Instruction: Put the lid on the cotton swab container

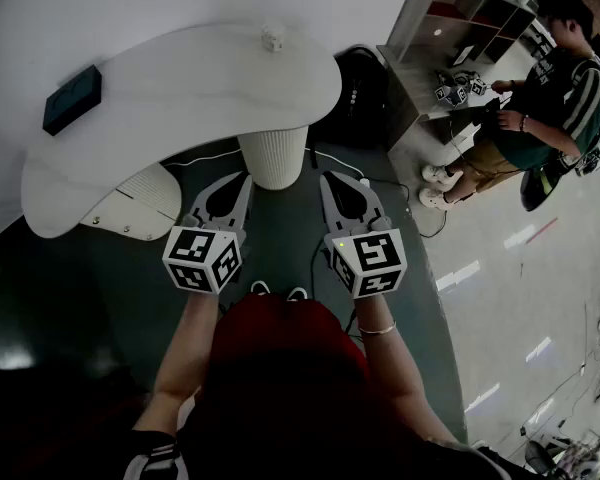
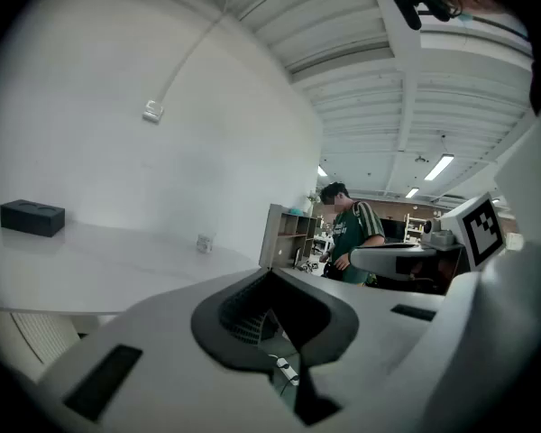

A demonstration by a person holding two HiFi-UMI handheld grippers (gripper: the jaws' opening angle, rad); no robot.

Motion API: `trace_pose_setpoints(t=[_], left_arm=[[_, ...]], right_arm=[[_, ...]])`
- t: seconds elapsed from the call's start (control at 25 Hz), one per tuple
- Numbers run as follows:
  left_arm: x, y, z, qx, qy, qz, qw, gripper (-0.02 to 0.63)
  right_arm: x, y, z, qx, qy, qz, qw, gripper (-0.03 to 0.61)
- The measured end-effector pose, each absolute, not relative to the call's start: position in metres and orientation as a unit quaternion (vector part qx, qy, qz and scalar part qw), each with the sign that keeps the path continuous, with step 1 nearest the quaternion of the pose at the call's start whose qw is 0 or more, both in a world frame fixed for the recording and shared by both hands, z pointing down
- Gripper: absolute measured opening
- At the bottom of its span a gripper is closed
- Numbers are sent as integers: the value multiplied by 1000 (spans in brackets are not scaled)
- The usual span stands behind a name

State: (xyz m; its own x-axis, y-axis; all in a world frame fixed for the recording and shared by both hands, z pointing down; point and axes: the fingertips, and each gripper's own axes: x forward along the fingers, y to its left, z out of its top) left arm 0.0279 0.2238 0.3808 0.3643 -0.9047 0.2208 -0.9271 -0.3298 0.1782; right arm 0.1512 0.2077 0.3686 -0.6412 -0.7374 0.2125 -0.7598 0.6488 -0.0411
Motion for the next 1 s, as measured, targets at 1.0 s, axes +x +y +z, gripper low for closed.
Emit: trace_pose_setpoints(t=[1.0], left_arm=[[30, 172, 387, 805, -578, 48, 127, 26]], right_arm=[[147, 156, 393, 392, -910, 112, 75, 17]])
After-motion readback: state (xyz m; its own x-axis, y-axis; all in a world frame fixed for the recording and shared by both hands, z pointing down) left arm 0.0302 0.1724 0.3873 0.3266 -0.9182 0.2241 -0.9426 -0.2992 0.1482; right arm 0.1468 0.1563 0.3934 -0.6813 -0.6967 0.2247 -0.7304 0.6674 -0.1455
